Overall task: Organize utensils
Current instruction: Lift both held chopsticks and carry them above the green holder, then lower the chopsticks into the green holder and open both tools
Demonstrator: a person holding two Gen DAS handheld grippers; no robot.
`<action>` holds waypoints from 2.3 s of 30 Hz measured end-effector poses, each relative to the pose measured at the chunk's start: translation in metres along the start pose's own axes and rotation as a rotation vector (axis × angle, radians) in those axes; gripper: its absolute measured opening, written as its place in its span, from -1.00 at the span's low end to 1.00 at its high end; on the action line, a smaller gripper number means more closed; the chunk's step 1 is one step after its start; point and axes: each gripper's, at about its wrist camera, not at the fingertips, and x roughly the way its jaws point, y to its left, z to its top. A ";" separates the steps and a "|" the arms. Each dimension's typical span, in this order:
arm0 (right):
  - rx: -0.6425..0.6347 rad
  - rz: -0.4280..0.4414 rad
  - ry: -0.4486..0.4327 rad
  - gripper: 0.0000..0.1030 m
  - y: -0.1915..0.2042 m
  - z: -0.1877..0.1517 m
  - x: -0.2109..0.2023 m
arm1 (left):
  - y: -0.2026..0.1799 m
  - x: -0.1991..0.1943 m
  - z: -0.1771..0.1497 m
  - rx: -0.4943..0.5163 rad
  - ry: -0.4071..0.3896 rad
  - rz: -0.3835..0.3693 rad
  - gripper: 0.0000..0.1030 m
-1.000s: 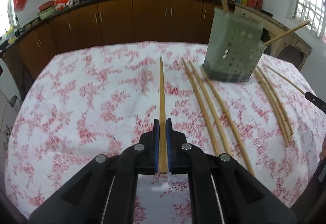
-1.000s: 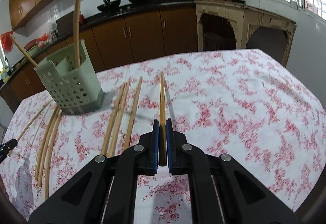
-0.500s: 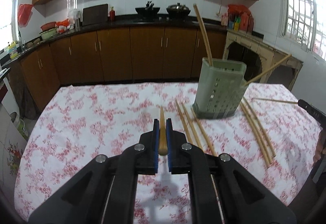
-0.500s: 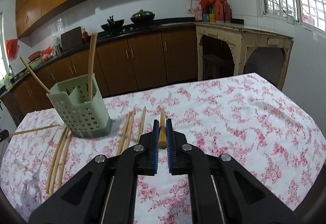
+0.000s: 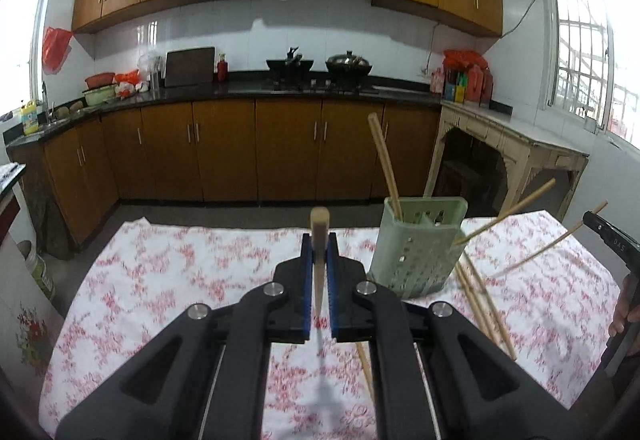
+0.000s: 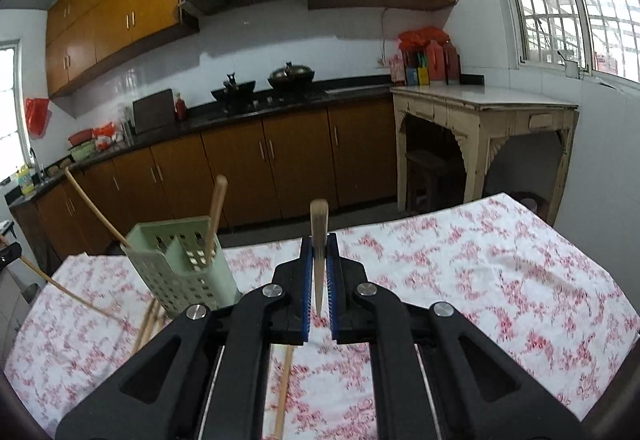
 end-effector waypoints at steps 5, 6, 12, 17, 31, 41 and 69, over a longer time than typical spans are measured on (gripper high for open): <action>-0.007 0.017 -0.016 -0.86 0.005 0.010 -0.006 | -0.009 -0.004 0.009 0.021 -0.019 -0.009 -0.86; -0.008 0.021 -0.018 -0.86 0.006 0.012 -0.007 | -0.010 -0.005 0.011 0.024 -0.022 -0.011 -0.86; -0.004 0.055 -0.015 -0.86 0.011 0.017 -0.013 | -0.011 -0.011 0.017 0.024 -0.029 -0.023 -0.86; 0.013 0.143 -0.025 -0.86 0.019 0.036 -0.029 | -0.016 -0.026 0.031 0.034 -0.051 -0.045 -0.86; -0.035 0.282 -0.166 -0.86 0.066 0.098 -0.046 | -0.065 -0.058 0.110 0.060 -0.191 -0.148 -0.86; -0.033 0.253 -0.121 -0.86 0.084 0.099 0.006 | -0.094 0.000 0.130 0.065 -0.124 -0.154 -0.86; -0.064 0.246 0.004 -0.40 0.104 0.076 0.038 | -0.056 0.042 0.097 -0.008 -0.029 -0.088 -0.16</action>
